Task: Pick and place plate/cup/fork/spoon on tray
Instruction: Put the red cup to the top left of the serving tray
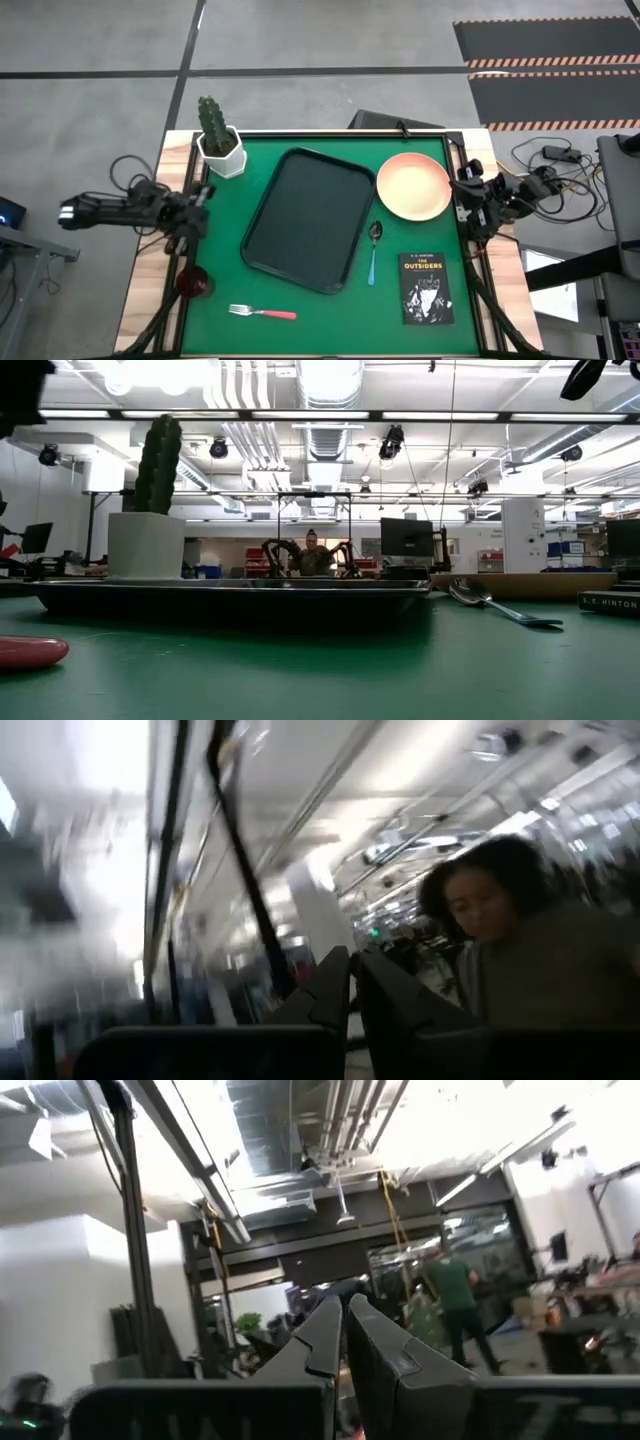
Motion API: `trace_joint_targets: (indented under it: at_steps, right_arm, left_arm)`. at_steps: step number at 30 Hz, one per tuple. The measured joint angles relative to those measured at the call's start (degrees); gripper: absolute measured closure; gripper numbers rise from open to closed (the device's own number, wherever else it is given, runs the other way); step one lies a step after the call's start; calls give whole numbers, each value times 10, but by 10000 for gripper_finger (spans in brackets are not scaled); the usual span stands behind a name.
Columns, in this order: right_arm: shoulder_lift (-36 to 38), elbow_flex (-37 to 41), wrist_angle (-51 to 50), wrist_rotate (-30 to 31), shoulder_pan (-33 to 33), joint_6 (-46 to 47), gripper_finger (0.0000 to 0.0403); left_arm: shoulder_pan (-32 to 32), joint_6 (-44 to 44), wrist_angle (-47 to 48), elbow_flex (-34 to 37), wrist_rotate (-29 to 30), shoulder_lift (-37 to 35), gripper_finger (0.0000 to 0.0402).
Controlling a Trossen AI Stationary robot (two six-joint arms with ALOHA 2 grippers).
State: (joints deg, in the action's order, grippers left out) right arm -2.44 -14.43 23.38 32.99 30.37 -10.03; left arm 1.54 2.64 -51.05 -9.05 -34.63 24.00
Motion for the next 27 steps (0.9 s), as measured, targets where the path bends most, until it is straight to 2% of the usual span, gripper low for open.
trace_joint_targets:
  at_steps: [3, 5, 11, 15, 18, 23, 27]
  right_arm:
    - [0, -6, 2, 0, 0, -19, 394]
    - [0, -6, -4, 0, 0, -20, 394]
    - [0, -6, -4, 0, 0, -25, 394]
    - [0, -8, -4, 0, 0, -20, 394]
    - [0, -9, -4, 0, 0, -20, 394]
    - [0, -9, -5, 0, 0, -20, 394]
    - [0, -9, -5, 0, 0, -20, 394]
  left_arm:
    - [-1, 110, 1, -46, 44, 92, 394]
    - [-1, 188, 1, -80, 50, 145, 394]
    - [-9, 522, 5, -151, 58, 276, 394]
    - [-39, 673, 1, -173, 160, 326, 394]
    - [-59, 713, 0, -180, 184, 340, 394]
    - [-81, 688, -8, -188, 212, 306, 394]
    - [-84, 664, 89, -187, 236, 254, 394]
